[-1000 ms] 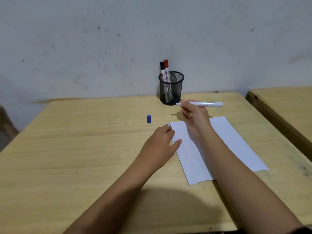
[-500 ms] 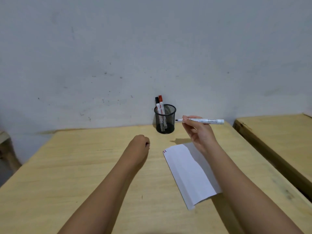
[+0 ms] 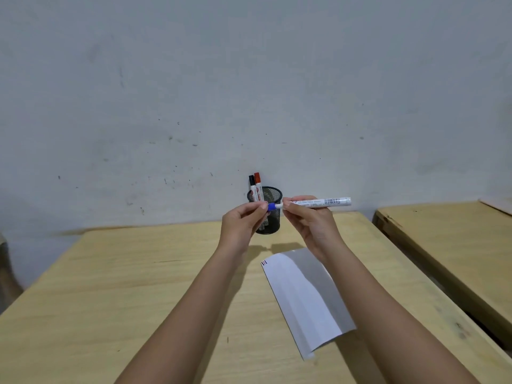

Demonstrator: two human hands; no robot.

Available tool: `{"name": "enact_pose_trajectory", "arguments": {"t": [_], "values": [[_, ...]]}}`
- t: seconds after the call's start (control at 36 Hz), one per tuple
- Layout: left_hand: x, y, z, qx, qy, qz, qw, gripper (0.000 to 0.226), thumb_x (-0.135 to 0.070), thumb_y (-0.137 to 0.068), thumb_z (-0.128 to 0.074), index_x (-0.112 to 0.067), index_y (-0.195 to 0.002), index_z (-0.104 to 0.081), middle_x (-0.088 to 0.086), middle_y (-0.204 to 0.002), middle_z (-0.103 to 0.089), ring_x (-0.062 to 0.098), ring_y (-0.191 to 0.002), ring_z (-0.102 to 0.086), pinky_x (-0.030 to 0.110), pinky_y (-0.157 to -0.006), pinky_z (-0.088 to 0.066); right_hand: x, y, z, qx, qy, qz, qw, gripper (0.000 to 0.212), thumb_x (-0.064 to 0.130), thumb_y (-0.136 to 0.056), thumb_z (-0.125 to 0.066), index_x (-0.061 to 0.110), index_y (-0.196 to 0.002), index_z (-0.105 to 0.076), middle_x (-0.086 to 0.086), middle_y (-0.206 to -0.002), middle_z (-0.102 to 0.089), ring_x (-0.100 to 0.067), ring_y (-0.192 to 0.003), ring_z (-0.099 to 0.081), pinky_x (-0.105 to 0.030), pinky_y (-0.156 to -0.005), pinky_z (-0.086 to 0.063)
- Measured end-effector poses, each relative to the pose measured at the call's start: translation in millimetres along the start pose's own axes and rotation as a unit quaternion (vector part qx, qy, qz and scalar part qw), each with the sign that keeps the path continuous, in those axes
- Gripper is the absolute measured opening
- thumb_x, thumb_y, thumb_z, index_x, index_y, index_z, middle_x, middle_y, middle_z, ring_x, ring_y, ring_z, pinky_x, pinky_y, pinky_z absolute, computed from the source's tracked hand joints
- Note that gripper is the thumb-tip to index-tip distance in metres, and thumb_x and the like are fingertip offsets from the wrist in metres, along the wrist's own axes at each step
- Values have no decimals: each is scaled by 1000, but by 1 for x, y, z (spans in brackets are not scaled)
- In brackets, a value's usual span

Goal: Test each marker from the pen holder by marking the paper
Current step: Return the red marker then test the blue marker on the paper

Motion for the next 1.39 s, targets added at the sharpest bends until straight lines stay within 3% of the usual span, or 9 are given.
{"name": "enact_pose_trajectory", "arguments": {"t": [0.36, 0.5, 0.69, 0.89, 1.0, 1.14, 1.22, 1.31, 1.39], "values": [[-3, 3, -12, 53, -7, 34, 998, 7, -3, -82, -66, -7, -84, -71, 3, -79, -73, 9, -74, -70, 15, -80, -55, 2, 6, 1, 17, 32, -1, 999, 14, -7, -77, -66, 6, -81, -63, -4, -72, -72, -13, -74, -71, -19, -75, -57], [-17, 1, -13, 42, -110, -32, 993, 6, -8, -84, -66, -10, -86, -72, 9, -88, -71, 17, -85, -67, 29, -93, -51, 0, 2, -3, 37, 17, -23, 999, 9, -2, -80, -66, 6, -84, -63, -5, -78, -71, -13, -78, -69, -18, -76, -57], [-50, -11, -5, 7, -155, -91, 984, 7, -11, -82, -69, -10, -88, -73, 8, -91, -72, 12, -83, -65, 28, -92, -50, 12, -10, 6, 24, -61, -47, 997, 9, 12, -86, -63, 3, -87, -66, -7, -89, -68, -15, -89, -69, -20, -82, -56], [-66, -26, 5, -24, -152, -120, 981, 5, -8, -81, -69, -13, -81, -72, 3, -84, -71, 15, -85, -65, 24, -88, -52, 15, -16, 9, 73, 177, -36, 981, 11, 4, -79, -69, 6, -89, -73, -4, -78, -72, -13, -76, -68, -16, -69, -54], [-70, -36, -3, -26, -184, -145, 972, 6, -11, -80, -71, -10, -86, -73, 2, -86, -72, 11, -83, -66, 11, -74, -51, 10, -23, -1, 117, 382, -21, 917, 17, 5, -74, -76, 6, -90, -72, -4, -73, -69, -9, -68, -65, -15, -64, -48], [-68, -46, -20, 10, -219, -140, 966, 16, -19, -82, -70, -8, -92, -73, 7, -90, -73, 13, -85, -67, 25, -85, -51, 6, -41, -8, 137, 529, 14, 837, 16, 7, -73, -75, 13, -85, -67, 3, -73, -64, -11, -70, -61, -25, -73, -49], [-68, -55, -20, 18, -255, -151, 955, 20, -26, -83, -68, -10, -93, -74, 6, -91, -74, 13, -87, -67, 24, -85, -51, 15, -56, -4, 108, 516, 39, 849, 18, 6, -73, -74, 17, -77, -60, -2, -75, -63, -17, -73, -61, -30, -72, -50], [-64, -64, -8, -4, -323, -159, 933, 25, -30, -84, -66, -8, -95, -72, 1, -92, -72, 10, -85, -65, 8, -72, -47, 27, -73, 2, 54, 488, 77, 868, 20, 8, -74, -74, 17, -77, -57, -8, -81, -65, -23, -75, -61, -43, -80, -53], [-36, -76, 9, -7, -410, -123, 904, 20, -32, -82, -68, -14, -79, -60, 2, -77, -56, 16, -72, -50, 23, -66, -40, 34, -85, 3, 10, 407, 105, 907, 25, 5, -76, -70, 21, -82, -53, -11, -90, -67, -29, -89, -67, -46, -86, -55]]}}
Point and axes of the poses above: each hand's wrist, its own y-axis away from the middle knuckle, its own z-axis out of the back of the hand, x = y × z, the point moved 9 cm from there along -y, towards the middle knuckle
